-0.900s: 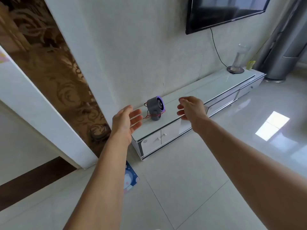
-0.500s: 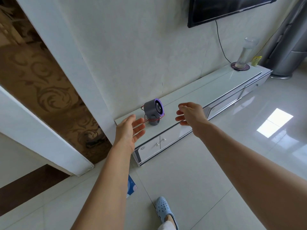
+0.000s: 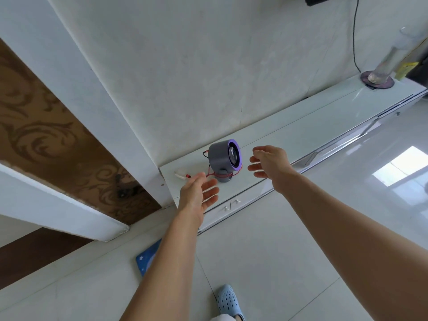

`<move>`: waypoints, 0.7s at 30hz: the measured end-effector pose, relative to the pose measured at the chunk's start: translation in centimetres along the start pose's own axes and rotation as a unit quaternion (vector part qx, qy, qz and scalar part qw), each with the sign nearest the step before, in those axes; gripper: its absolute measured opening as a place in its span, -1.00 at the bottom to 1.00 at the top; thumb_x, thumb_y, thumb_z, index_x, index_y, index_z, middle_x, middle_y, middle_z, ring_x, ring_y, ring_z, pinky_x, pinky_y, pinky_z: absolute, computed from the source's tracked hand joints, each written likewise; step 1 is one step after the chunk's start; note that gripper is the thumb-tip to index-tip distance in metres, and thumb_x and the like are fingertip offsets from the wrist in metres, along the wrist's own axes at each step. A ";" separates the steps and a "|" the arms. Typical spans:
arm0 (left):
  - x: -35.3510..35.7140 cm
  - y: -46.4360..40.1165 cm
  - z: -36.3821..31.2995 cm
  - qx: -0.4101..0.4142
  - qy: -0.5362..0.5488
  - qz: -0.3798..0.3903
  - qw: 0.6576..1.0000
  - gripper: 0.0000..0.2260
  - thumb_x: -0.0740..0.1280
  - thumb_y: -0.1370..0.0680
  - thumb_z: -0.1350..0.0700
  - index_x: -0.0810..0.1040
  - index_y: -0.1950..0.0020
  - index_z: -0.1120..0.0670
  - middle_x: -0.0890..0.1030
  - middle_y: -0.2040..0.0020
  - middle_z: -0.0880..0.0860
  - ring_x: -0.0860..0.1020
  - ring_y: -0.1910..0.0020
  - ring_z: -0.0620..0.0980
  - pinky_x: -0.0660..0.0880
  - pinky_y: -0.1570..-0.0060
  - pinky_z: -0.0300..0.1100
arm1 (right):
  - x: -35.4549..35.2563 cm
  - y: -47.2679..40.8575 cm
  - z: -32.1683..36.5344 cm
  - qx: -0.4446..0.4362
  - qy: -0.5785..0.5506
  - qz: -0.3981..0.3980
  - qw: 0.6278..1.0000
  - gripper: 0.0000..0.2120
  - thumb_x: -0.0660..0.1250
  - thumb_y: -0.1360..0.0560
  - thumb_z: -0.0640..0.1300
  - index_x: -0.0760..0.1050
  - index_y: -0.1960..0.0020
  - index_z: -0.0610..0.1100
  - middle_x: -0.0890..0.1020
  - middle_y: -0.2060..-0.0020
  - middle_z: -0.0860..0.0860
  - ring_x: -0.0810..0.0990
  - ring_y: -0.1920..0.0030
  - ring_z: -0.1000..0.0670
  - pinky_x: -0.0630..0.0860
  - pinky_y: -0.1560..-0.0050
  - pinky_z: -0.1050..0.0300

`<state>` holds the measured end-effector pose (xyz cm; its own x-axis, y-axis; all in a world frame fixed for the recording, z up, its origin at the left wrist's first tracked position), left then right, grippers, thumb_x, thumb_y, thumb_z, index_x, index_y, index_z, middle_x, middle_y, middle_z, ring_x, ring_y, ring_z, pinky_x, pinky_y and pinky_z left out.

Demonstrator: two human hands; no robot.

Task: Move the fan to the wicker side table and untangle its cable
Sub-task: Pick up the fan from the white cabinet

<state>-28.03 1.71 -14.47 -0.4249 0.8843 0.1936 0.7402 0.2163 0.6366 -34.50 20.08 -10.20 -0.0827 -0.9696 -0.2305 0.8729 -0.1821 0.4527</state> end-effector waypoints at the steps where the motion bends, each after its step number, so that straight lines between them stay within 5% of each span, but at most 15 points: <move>1: 0.2 -0.7 0.1 -0.006 0.003 -0.001 1.000 -0.75 0.30 -0.61 0.06 0.52 -0.28 0.04 0.72 0.11 0.08 0.68 0.12 0.07 0.63 0.13 -0.07 | 0.2 -0.9 0.0 0.002 0.003 0.001 1.000 -0.81 0.17 -0.57 -0.29 0.53 0.04 -0.10 0.61 0.21 -0.06 0.64 0.33 0.00 0.62 0.11 0.02; 7: 1.6 -5.7 1.3 -0.026 -0.001 -0.017 1.000 -0.74 0.30 -0.61 0.04 0.52 -0.29 0.03 0.74 0.13 0.07 0.69 0.12 0.06 0.63 0.18 -0.09 | 1.7 -6.8 -1.8 0.027 0.024 0.017 0.999 -0.82 0.16 -0.56 -0.29 0.52 -0.02 -0.14 0.61 0.22 -0.06 0.64 0.28 -0.03 0.62 0.07 -0.01; 14: 4.5 -11.1 4.8 -0.050 0.003 -0.047 0.998 -0.97 0.34 -0.57 0.04 0.54 0.00 -0.07 0.72 0.07 0.09 0.68 0.10 0.08 0.62 0.15 -0.07 | 2.4 -14.2 -5.5 0.041 0.057 0.058 0.996 -0.80 0.17 -0.56 -0.29 0.52 -0.11 -0.17 0.60 0.22 -0.06 0.62 0.24 -0.05 0.60 0.20 0.07; 21: 8.5 -17.5 10.9 -0.109 0.054 -0.104 0.987 -0.69 0.26 -0.61 0.20 0.43 -0.36 0.09 0.66 0.02 0.13 0.62 0.06 0.14 0.57 0.00 0.03 | 2.8 -22.1 -10.3 0.066 0.083 0.096 0.990 -0.68 0.18 -0.55 -0.27 0.45 -0.28 -0.13 0.57 0.18 -0.03 0.60 0.19 -0.06 0.57 0.18 0.06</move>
<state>-38.95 9.94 -32.13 -0.6175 0.7784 0.1131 0.5071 0.2841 0.8137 -49.05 23.04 -29.72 0.1683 -0.9499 -0.2633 0.7935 -0.0280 0.6079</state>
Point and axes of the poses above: each hand's wrist, its own y-axis away from the middle knuckle, its own x-axis out of the palm, z = x × y, the point moved 1 cm from there along -y, towards the middle knuckle
